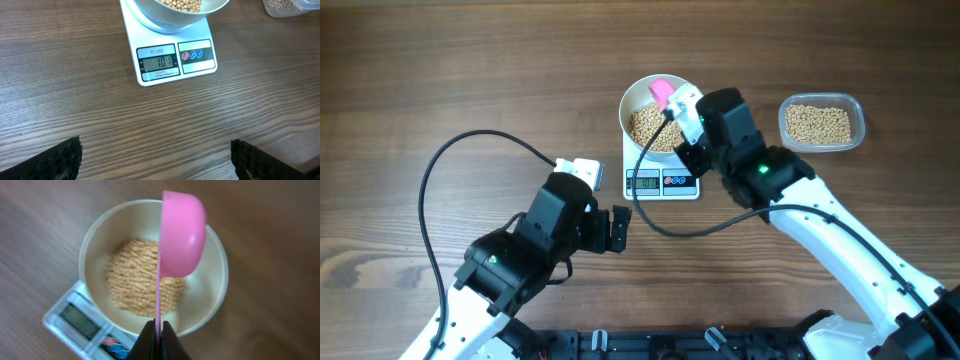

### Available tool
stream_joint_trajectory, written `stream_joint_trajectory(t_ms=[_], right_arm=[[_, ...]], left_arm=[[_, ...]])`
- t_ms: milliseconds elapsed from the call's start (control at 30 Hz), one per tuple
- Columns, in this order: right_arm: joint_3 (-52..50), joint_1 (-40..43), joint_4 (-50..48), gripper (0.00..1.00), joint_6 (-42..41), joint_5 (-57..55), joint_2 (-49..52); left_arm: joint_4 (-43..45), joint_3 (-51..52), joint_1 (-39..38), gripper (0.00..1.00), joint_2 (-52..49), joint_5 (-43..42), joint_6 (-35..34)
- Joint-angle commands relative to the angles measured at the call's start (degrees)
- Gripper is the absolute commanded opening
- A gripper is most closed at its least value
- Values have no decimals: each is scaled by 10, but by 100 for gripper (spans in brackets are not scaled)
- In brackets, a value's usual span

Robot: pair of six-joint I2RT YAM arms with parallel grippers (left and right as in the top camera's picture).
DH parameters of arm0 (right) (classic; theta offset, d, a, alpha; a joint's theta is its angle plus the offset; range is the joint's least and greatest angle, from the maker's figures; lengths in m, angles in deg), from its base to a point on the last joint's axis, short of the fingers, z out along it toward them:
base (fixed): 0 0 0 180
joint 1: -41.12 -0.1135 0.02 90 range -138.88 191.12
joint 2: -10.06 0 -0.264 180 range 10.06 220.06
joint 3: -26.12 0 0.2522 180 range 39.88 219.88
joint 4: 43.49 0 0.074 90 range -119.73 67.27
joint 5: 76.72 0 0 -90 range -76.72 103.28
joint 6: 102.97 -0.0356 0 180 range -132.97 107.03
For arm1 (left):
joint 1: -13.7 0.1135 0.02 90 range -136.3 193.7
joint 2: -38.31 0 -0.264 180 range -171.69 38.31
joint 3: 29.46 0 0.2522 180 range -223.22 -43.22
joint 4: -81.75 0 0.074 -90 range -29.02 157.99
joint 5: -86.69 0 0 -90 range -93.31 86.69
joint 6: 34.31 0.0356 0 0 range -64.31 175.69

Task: Scoop item into bowl and weigh 150g on scale
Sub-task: 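Move the empty scoop back over the soybean tub with the right gripper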

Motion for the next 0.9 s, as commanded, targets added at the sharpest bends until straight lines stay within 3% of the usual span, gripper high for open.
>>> stream_joint_trajectory(t_ms=[0, 167, 300, 400, 600, 733, 867], right_arm=[[7, 73, -23, 4, -161, 178, -24], [8, 271, -107, 4, -243, 420, -76], [8, 390, -67, 4, -244, 429, -85], [8, 463, 3, 4, -239, 356, -83], [8, 510, 133, 4, -113, 112, -81], [8, 510, 142, 4, -48, 101, -66], [8, 510, 167, 4, -45, 106, -17]], left_arm=[[2, -8, -2, 100, -2, 10, 7], [2, -8, -2, 100, -2, 10, 7], [2, -8, -2, 100, -2, 10, 7], [2, -8, -2, 100, -2, 10, 7], [2, -8, -2, 100, -2, 10, 7], [2, -8, -2, 100, -2, 10, 7], [2, -8, -2, 100, -2, 10, 7]])
